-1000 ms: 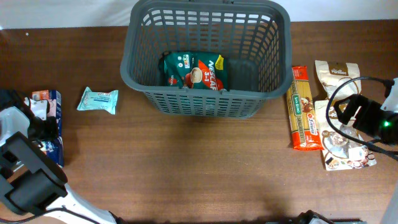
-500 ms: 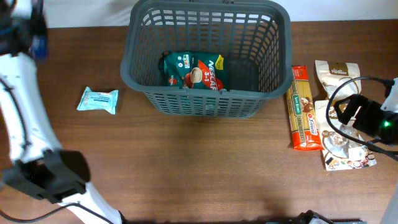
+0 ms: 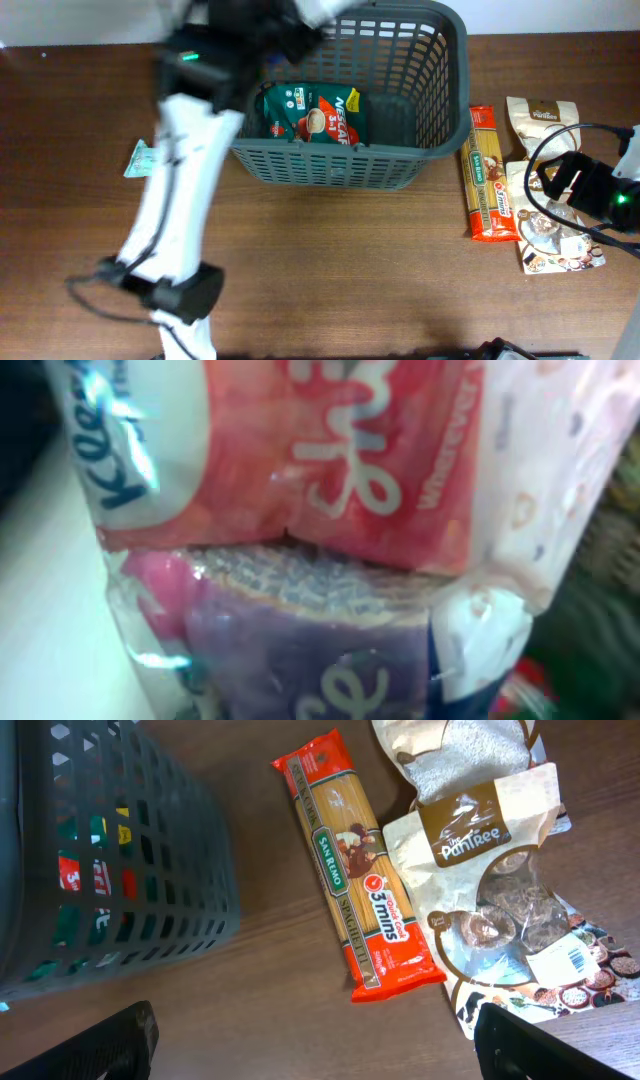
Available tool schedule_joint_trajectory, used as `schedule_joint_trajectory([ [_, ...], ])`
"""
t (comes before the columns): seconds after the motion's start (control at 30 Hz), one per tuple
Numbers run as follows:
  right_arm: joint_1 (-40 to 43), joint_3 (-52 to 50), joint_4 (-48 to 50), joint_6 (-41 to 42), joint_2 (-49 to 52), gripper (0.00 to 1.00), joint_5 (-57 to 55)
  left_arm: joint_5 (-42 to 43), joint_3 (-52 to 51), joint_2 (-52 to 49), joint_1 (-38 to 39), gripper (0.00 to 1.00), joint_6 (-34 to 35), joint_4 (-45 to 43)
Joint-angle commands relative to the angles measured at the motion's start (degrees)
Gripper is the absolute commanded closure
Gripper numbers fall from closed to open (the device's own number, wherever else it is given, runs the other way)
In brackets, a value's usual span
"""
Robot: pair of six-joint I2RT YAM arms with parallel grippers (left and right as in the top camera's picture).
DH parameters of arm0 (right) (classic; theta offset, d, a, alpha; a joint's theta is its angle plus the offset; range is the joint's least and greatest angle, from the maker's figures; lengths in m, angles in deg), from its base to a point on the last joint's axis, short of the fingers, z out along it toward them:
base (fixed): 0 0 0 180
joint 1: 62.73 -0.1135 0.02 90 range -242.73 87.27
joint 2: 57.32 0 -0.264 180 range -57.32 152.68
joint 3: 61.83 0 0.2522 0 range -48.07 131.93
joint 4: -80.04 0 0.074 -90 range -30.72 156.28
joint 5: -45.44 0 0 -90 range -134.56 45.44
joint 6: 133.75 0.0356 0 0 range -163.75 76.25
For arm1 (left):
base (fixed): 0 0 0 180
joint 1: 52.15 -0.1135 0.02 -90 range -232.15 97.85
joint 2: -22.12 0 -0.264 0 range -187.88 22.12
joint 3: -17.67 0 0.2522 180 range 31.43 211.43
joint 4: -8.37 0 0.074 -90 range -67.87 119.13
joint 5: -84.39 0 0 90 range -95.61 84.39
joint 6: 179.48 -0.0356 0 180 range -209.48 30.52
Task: Pack container
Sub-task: 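Carry the tissue stack over the basket and release it inside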
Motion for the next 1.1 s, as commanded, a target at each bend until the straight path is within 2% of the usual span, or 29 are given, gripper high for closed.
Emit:
schedule_joint_trajectory([
  [0.0,0.3,0.0,0.2,-0.2,0.1,0.01,0.9,0.8,-0.4,-4.0,0.1,0.99,-8.5,3.9],
  [0.2,0.3,0.0,0.2,-0.2,0.1,0.01,0.9,-0.3,-0.5,-9.7,-0.7,0.98,-18.2,11.2],
  [0.23,0.3,0.0,0.2,-0.2,0.1,0.01,0.9,-1.4,-0.5,-10.1,-0.9,0.95,-19.2,11.5],
  [0.3,0.3,0.0,0.2,-0.2,0.1,0.01,0.9,-2.8,-0.5,-10.4,-1.1,0.39,-19.2,11.5],
  [0.37,0.3,0.0,0.2,-0.2,0.1,0.01,0.9,-2.9,-0.5,-10.4,-1.3,0.08,-19.3,11.1],
  [0.4,0.3,0.0,0.2,-0.2,0.1,0.01,0.9,-2.9,-0.5,-10.4,-1.3,0.01,-19.3,10.8],
  [0.6,0.3,0.0,0.2,-0.2,0.1,0.01,0.9,-3.0,-0.2,-9.9,-1.4,0.01,-17.7,8.0],
  [0.7,0.3,0.0,0.2,-0.2,0.1,0.01,0.9,-9.5,4.1,-7.8,-2.7,0.00,-2.8,1.4],
  [0.8,0.3,0.0,0.2,-0.2,0.1,0.01,0.9,-16.9,10.6,-4.9,-6.1,0.11,12.8,0.4],
  [0.9,0.3,0.0,0.2,-0.2,0.1,0.01,0.9,-17.5,15.6,-2.0,-12.5,0.27,31.0,4.3],
  [0.97,0.3,0.0,0.2,-0.2,0.1,0.01,0.9,-17.5,16.5,-0.5,-18.3,0.32,42.6,9.1],
  [1.0,0.3,0.0,0.2,-0.2,0.1,0.01,0.9,-16.6,16.5,-0.3,-21.4,0.33,47.2,12.5],
  [1.07,0.3,0.0,0.2,-0.2,0.1,0.01,0.9,-12.7,16.1,-0.6,-26.6,0.33,51.7,19.3],
])
